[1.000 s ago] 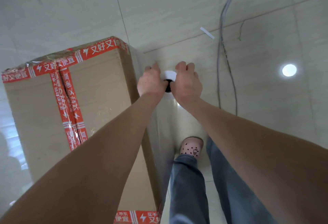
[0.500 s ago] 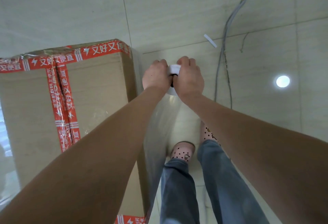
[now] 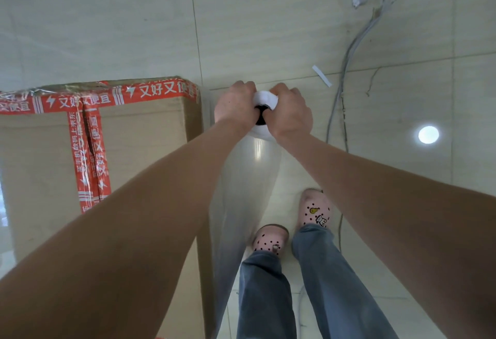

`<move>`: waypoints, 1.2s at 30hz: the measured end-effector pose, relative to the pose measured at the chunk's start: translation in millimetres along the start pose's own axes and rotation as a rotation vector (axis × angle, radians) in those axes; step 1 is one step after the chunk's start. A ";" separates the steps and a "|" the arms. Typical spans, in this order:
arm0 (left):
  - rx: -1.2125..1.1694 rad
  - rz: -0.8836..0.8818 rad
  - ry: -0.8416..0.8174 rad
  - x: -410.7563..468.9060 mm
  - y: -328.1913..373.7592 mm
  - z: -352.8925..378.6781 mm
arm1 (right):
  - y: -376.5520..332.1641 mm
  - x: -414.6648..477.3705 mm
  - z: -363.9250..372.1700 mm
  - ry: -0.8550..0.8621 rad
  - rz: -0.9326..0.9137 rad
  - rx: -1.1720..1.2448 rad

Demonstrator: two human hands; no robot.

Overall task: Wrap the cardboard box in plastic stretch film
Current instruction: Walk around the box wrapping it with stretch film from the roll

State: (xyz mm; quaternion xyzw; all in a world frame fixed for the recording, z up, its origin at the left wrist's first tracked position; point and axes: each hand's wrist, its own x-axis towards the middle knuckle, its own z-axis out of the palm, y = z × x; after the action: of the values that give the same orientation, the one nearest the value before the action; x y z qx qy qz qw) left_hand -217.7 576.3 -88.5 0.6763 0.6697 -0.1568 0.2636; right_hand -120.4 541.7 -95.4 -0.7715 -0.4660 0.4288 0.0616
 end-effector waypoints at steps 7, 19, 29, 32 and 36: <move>-0.038 -0.140 0.072 10.5 -4.5 -15.4 | -26.5 21.2 -8.2 -0.026 -0.117 -0.078; 0.188 0.133 -0.051 28.4 7.0 -24.6 | -16.1 24.7 3.1 -0.158 0.310 0.374; 0.106 -0.064 -0.099 57.9 -18.4 -56.3 | -62.1 60.4 -9.8 -0.049 -0.021 -0.086; 0.143 -0.102 -0.136 66.1 -35.1 -69.7 | -83.1 67.8 -7.0 -0.033 -0.151 -0.220; 0.105 -0.100 -0.092 74.4 -53.9 -78.4 | -100.6 66.0 11.9 0.037 -0.104 -0.184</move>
State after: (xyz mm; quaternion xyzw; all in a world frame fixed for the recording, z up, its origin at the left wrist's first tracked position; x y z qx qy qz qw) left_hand -278.0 680.0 -74.9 0.6468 0.6808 -0.2356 0.2503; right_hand -182.9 645.2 -92.9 -0.7565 -0.5416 0.3658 0.0213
